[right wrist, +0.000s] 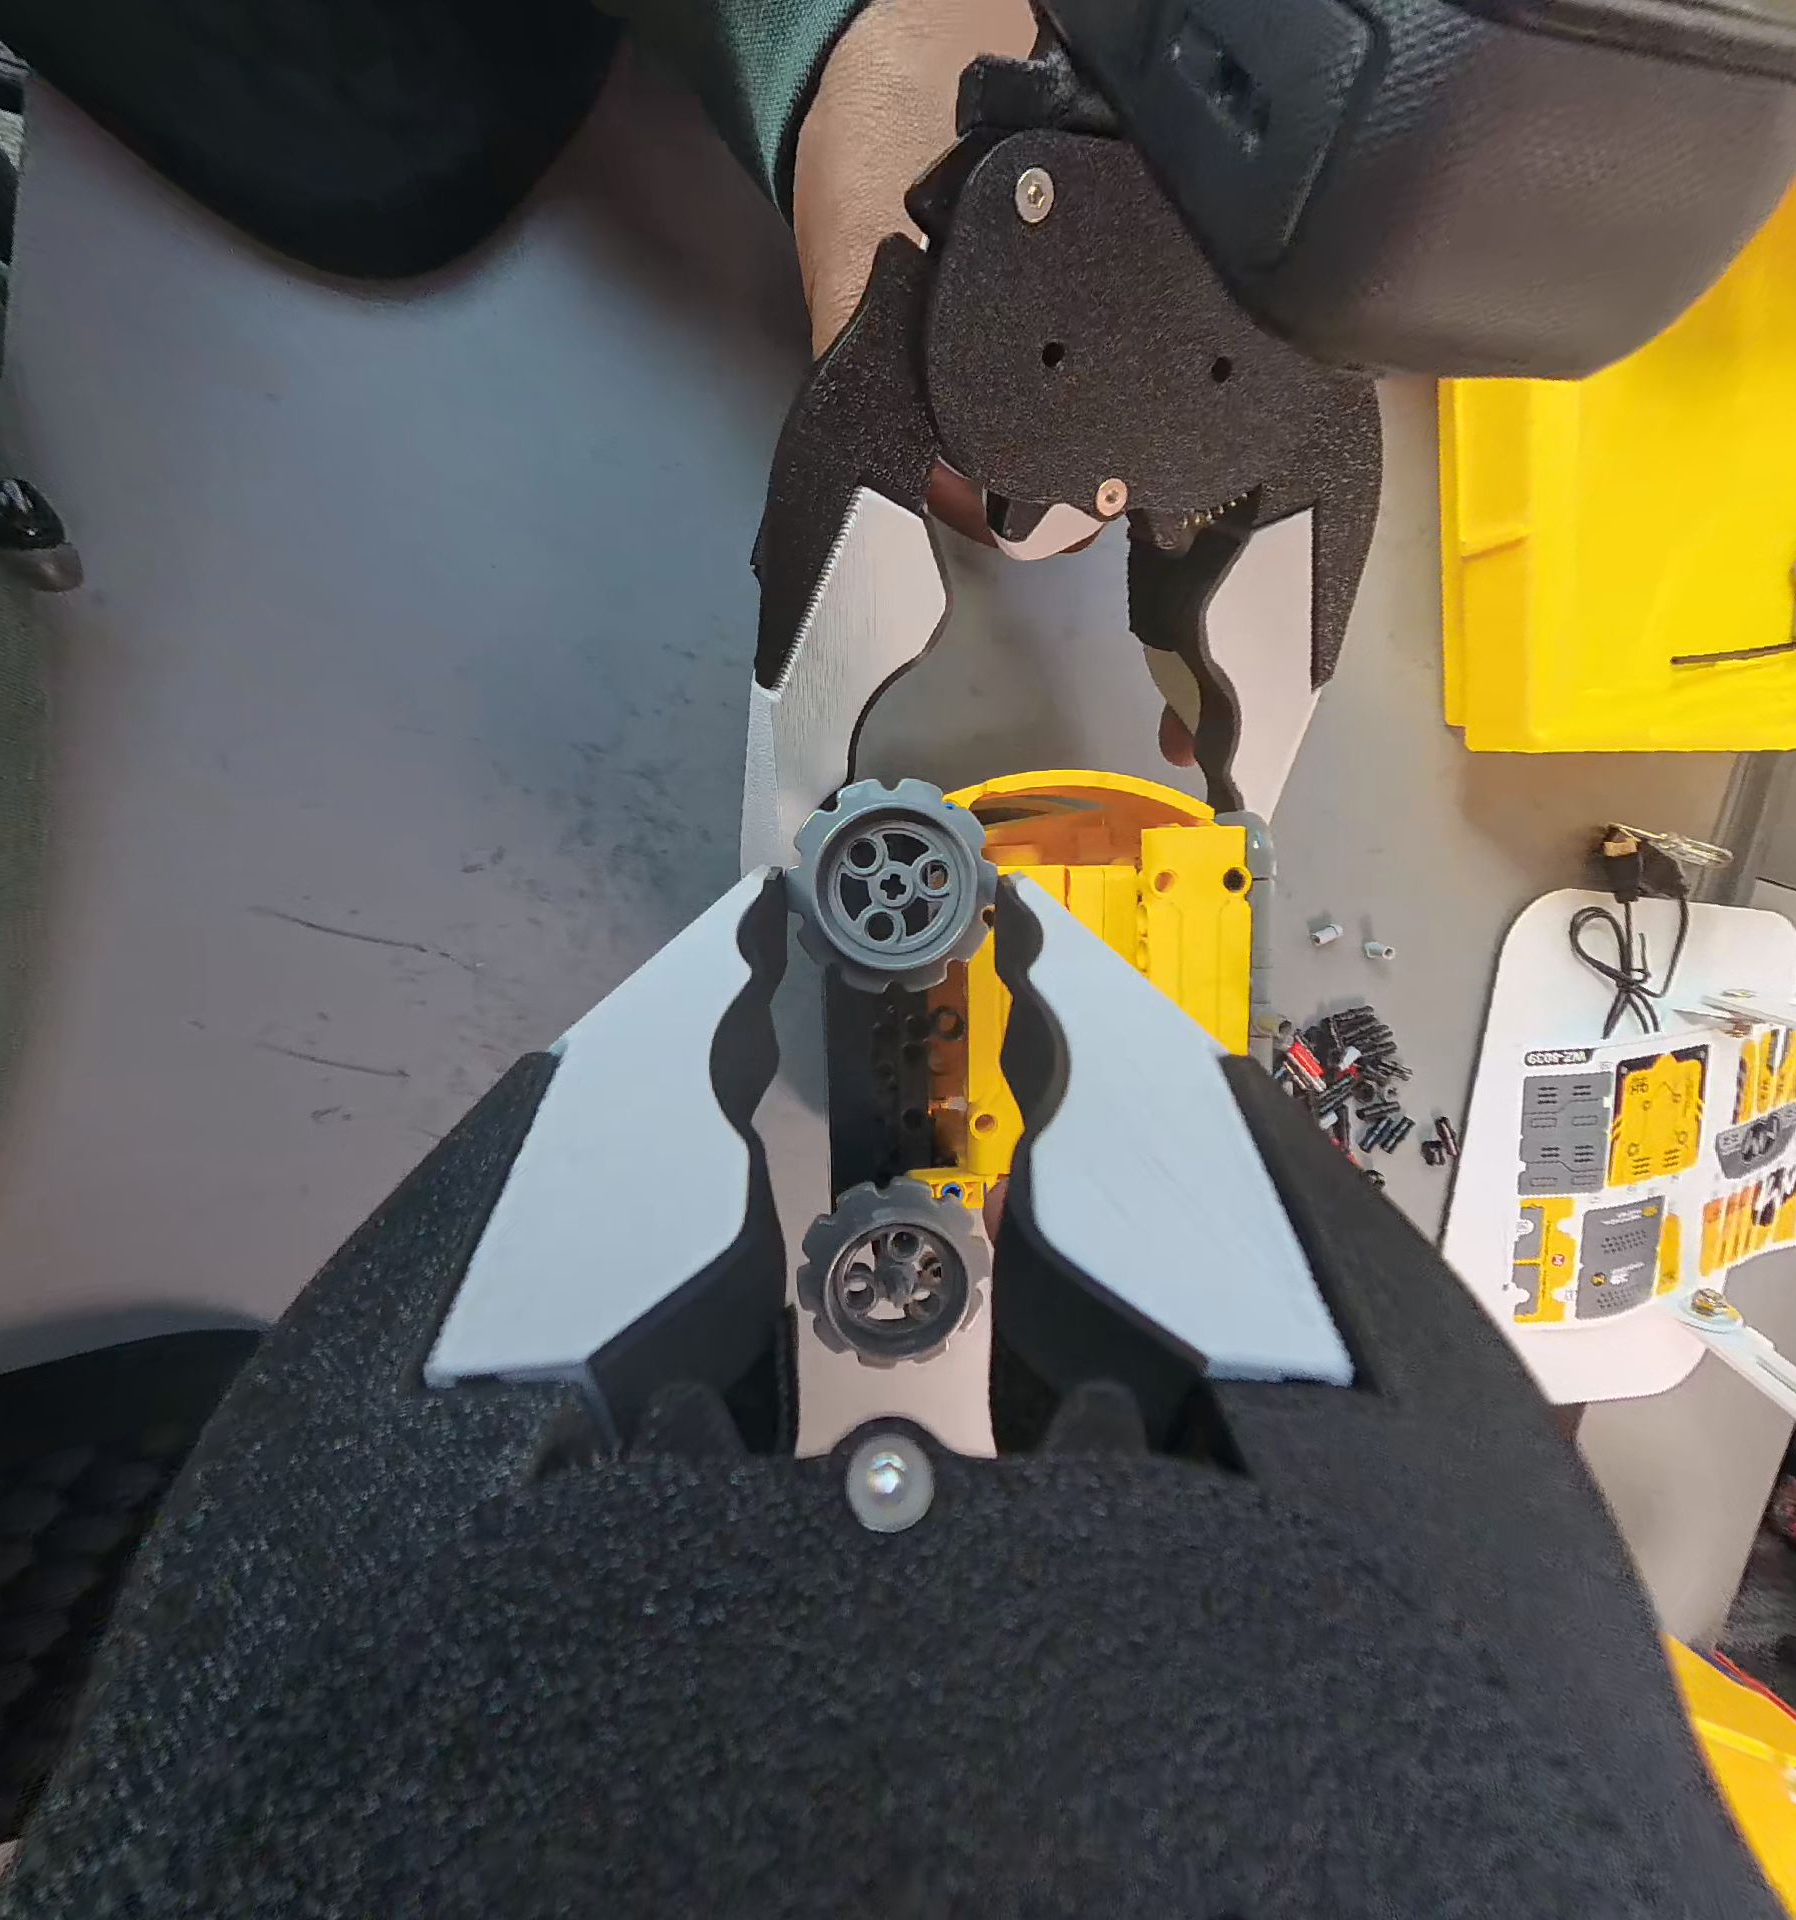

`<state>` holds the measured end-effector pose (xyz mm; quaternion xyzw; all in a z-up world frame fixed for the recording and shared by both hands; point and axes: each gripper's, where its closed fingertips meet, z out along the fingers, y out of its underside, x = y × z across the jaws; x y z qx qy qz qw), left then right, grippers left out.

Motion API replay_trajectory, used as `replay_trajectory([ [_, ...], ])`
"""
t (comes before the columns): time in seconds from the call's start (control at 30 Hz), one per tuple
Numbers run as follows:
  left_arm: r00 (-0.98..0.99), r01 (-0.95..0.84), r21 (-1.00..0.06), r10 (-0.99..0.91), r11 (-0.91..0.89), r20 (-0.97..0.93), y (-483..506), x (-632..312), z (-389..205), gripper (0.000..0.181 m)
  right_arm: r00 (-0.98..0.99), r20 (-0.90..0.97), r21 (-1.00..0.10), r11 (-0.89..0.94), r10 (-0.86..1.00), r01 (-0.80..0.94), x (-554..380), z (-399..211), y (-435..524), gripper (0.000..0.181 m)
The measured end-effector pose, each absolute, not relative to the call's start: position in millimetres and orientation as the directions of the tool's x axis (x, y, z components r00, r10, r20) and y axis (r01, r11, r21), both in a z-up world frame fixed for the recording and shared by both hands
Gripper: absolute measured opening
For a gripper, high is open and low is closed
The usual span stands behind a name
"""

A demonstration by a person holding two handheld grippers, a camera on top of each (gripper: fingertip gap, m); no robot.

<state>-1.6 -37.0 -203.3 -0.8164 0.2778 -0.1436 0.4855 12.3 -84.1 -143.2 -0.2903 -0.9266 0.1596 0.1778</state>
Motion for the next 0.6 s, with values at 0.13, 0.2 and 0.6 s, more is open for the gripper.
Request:
replay_trajectory([
  [0.13, 0.802, -0.323, -0.87, -0.596, -0.372, -0.043, -37.0, -1.5, -203.5, 0.13, -0.771, 0.233, -0.39, 0.783, 0.593, 0.484, 13.5, -145.5, -84.9, 0.039],
  [0.2, 0.802, -0.319, -0.87, -0.596, -0.375, -0.037, -37.1, -1.5, -203.6, 0.129, -0.769, 0.229, -0.388, 0.78, 0.597, 0.49, 13.1, -146.3, -84.6, 0.039],
  [0.6, 0.804, -0.31, -0.868, -0.595, -0.388, -0.021, -36.7, -1.4, -204.0, 0.129, -0.767, 0.233, -0.334, 0.79, 0.598, 0.514, 12.2, -150.0, -83.0, 0.04],
])
